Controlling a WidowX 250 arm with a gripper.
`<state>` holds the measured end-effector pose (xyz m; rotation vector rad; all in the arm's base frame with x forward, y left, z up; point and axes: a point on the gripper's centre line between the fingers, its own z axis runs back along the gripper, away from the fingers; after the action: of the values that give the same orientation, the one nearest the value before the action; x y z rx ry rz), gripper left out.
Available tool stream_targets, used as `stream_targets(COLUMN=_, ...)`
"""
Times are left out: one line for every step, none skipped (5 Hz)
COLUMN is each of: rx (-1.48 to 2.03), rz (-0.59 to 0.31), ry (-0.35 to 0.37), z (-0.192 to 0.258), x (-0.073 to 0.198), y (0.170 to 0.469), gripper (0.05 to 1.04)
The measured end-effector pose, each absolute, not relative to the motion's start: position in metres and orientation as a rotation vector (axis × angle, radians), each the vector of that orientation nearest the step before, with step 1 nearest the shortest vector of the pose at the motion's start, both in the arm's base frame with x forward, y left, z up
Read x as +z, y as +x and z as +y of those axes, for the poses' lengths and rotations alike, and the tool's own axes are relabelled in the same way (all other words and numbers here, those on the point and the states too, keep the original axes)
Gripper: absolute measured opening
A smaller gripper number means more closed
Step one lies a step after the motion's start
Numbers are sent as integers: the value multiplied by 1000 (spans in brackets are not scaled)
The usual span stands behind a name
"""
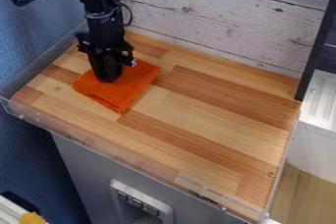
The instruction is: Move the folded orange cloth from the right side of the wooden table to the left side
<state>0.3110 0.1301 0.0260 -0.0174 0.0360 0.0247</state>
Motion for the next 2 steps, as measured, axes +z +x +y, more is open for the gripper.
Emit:
stream_targets(rx=29, rz=44, ry=-19, z=106, x=38, y=322, gripper=789)
stream_targets(rx=28, rz=25, ry=-9, z=73, x=57, y=331, gripper=997)
